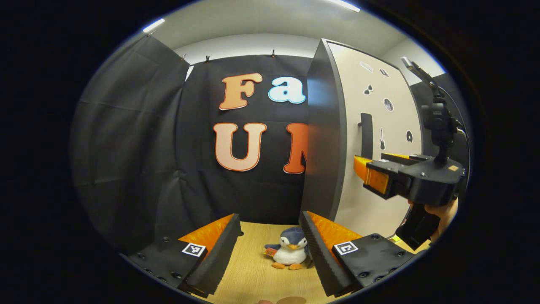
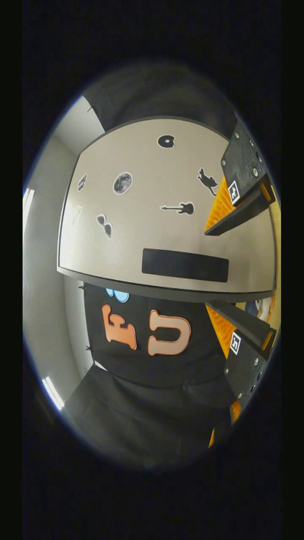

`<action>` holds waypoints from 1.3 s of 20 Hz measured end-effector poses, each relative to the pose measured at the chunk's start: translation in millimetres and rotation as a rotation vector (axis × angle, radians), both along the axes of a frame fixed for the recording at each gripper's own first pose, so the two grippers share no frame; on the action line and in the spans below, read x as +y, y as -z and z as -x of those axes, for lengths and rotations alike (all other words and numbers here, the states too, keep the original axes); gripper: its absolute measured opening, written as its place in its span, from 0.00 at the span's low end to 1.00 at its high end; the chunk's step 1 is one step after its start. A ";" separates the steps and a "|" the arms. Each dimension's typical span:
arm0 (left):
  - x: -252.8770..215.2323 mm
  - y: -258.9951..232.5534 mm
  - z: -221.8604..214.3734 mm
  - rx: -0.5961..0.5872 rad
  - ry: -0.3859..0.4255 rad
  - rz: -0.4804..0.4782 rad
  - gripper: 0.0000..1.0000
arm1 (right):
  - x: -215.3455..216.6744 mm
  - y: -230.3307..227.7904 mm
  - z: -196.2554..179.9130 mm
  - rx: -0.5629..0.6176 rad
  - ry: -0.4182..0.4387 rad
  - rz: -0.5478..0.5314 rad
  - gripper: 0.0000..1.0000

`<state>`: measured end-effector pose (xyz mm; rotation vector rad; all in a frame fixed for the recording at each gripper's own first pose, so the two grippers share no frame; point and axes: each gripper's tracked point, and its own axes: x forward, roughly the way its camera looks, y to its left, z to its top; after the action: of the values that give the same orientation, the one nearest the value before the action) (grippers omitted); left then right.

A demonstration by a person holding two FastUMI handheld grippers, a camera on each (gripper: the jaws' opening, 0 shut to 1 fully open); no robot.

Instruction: Open the cabinet door with the right hand, grasp the bottle in the cabinet with the left hand and place it on the coaster, then close the cabinet door with the right hand.

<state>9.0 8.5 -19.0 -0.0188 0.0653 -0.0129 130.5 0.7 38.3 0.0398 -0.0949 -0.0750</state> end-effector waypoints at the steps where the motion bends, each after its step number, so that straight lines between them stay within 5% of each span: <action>1: 3.0 2.2 -0.4 0.007 -0.002 0.001 0.95 | 0.0 -2.4 -6.2 0.001 0.003 -0.003 0.94; 8: 25.7 9.9 -8.8 0.006 -0.011 0.014 0.94 | -9.6 -10.5 -27.9 0.002 0.058 -0.043 0.75; 12: 36.9 9.7 -14.7 0.004 0.011 0.001 0.95 | -6.4 -9.7 -28.0 0.002 0.065 -0.118 0.42; 16: 37.8 18.2 -20.9 0.016 0.065 -0.024 0.94 | -7.4 -10.2 -27.4 0.005 0.088 -0.146 0.25; 26: 29.8 33.5 -22.5 0.064 0.072 0.019 0.95 | -10.9 -13.4 -2.8 0.009 0.108 -0.142 0.17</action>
<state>31.5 38.4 -52.5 -0.0361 0.1296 -0.0850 133.2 -10.2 51.8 0.1759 -0.0822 -0.1894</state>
